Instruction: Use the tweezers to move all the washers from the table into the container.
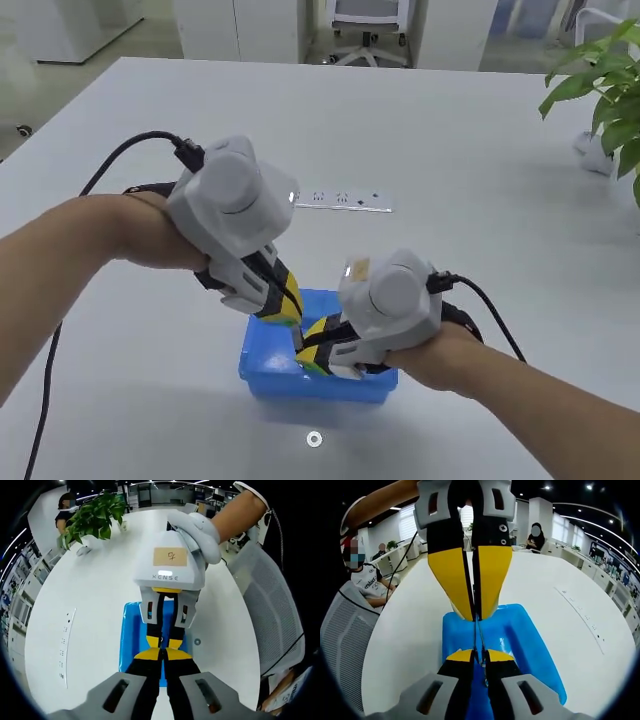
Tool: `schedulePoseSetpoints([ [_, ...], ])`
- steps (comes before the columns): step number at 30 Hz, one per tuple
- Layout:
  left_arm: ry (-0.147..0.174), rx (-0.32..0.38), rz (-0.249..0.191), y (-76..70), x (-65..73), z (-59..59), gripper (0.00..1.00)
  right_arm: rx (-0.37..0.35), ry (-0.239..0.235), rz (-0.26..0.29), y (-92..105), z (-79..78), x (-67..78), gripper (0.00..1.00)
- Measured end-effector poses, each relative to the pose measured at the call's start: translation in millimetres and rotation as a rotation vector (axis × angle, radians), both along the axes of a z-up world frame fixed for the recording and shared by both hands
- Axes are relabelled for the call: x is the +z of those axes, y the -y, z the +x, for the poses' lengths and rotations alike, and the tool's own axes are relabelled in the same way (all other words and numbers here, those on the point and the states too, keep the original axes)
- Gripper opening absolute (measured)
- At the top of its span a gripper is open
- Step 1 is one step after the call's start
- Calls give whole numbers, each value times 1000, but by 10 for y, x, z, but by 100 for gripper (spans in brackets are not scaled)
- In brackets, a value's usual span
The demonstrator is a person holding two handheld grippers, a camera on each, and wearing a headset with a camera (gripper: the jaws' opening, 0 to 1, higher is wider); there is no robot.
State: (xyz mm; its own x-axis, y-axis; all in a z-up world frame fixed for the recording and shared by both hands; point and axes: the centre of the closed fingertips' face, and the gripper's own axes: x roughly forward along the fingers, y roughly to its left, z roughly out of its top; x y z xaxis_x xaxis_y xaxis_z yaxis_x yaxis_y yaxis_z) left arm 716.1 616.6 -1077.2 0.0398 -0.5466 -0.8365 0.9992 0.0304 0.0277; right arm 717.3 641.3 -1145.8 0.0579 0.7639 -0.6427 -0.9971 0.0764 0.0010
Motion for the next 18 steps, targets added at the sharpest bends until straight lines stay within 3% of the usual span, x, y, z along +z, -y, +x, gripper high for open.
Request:
schedulePoseSetpoints([
  [9, 11, 0, 9, -17, 36, -6, 5, -1, 14, -2, 11, -11, 47, 11],
  [18, 26, -6, 10, 6, 156, -71, 5, -5, 33, 8, 20, -47, 170, 11],
])
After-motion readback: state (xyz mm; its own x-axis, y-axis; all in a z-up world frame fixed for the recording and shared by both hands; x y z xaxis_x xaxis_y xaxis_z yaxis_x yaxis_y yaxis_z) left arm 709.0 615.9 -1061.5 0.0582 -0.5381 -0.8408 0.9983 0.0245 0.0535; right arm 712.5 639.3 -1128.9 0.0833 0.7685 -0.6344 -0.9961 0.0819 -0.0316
